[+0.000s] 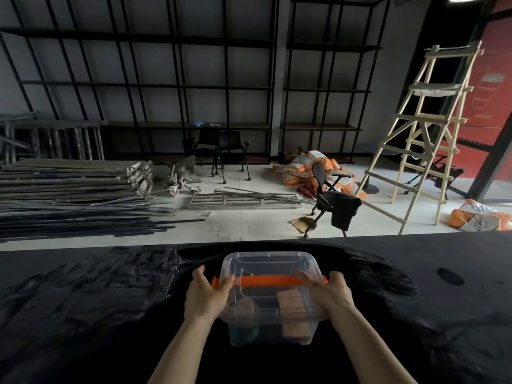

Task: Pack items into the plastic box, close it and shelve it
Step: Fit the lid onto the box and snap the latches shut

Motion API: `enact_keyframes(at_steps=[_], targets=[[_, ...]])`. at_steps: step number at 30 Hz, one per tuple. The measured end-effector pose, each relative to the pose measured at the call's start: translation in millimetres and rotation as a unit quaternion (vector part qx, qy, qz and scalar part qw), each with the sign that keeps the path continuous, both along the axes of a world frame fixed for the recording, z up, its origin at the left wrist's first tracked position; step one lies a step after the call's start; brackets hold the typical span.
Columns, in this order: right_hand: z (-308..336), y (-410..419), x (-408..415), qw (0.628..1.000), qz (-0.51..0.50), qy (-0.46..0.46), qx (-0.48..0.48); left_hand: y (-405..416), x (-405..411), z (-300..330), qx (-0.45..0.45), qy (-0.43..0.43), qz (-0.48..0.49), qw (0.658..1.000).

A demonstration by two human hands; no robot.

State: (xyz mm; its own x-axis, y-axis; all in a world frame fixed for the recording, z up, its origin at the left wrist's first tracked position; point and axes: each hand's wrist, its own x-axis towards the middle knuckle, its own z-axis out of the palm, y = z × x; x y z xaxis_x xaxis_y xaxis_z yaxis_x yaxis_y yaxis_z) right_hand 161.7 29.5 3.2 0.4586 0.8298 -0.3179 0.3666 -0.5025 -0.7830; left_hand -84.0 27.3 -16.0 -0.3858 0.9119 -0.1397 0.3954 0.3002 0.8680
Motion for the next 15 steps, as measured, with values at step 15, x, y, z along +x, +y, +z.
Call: enact_keyframes(at_steps=[15], targets=[[-3, -7, -24, 0.967, -0.011, -0.211, 0.141, -12, 22, 13, 0.143, 0.158, 0.053, 0.976]])
